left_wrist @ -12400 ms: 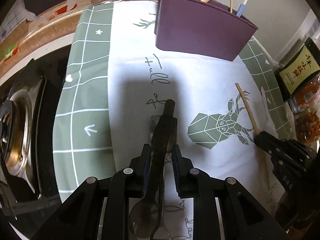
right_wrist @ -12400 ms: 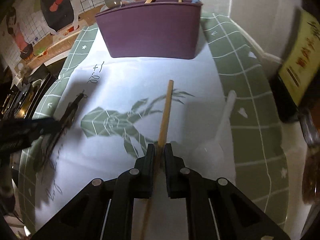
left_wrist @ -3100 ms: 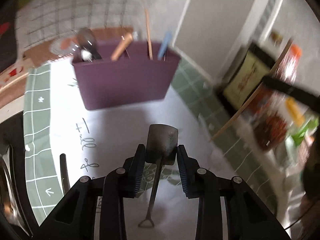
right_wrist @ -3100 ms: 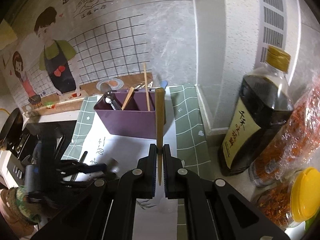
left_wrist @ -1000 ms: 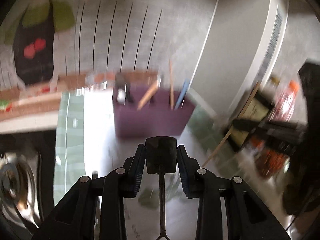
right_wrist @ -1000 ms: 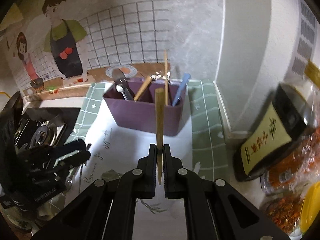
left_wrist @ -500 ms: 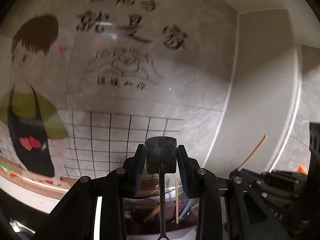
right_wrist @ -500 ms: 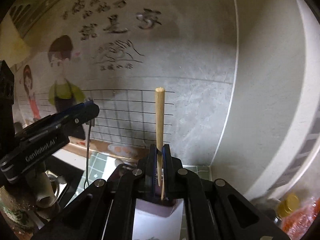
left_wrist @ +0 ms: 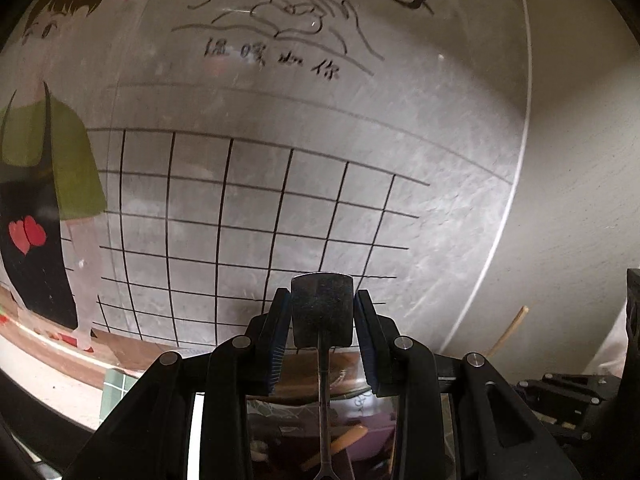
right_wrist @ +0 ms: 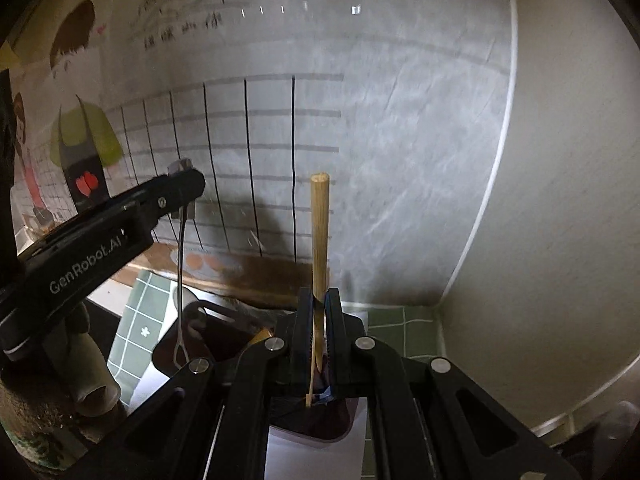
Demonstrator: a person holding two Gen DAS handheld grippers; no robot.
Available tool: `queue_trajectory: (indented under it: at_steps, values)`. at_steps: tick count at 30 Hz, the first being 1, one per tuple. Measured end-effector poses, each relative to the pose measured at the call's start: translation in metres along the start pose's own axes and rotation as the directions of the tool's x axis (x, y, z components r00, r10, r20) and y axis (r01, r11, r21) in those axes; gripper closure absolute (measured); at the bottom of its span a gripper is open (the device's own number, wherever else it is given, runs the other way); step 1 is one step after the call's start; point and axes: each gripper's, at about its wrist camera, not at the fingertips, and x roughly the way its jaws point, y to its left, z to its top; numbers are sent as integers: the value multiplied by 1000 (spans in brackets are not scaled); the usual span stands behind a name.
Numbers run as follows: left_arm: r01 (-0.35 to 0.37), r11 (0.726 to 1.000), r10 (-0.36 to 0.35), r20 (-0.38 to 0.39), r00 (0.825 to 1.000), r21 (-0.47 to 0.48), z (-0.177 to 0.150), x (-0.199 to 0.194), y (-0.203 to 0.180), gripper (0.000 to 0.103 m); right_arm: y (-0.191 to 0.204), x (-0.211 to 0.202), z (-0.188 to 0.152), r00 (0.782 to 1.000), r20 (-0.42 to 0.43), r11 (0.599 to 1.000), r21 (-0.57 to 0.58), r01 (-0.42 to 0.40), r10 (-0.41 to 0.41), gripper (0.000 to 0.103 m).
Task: Organize utensils
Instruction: 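Lower the spatula and chopstick into the caddy and open both tools, then reach the left tool to a black-handled spoon while the right tool reaches a clear plastic spoon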
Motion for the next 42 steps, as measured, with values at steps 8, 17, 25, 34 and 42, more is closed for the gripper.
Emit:
queue_trajectory:
  at_steps: [8, 17, 25, 34, 42]
  values:
    - [-20, 999, 23, -125, 992, 27, -38, 27, 1, 69, -10, 31, -28, 979, -171, 992, 73, -99, 110, 96]
    - [-77, 997, 73, -311, 948, 0, -36, -47, 30, 48, -37, -25, -62, 983, -179, 989, 148, -6, 33, 77]
    - [-152, 988, 149, -521, 840, 36, -106, -100, 69, 42, -49, -43, -115, 954, -298, 984, 159, 76, -26, 70]
    - [-158, 987, 139, -684, 716, 35, -189, -133, 86, 60, -57, -49, -173, 911, -397, 981, 101, 166, -113, 55]
    - [-148, 989, 97, -714, 693, -10, -212, -143, 78, 64, -52, -27, -204, 878, -476, 975, 165, 148, -53, 55]
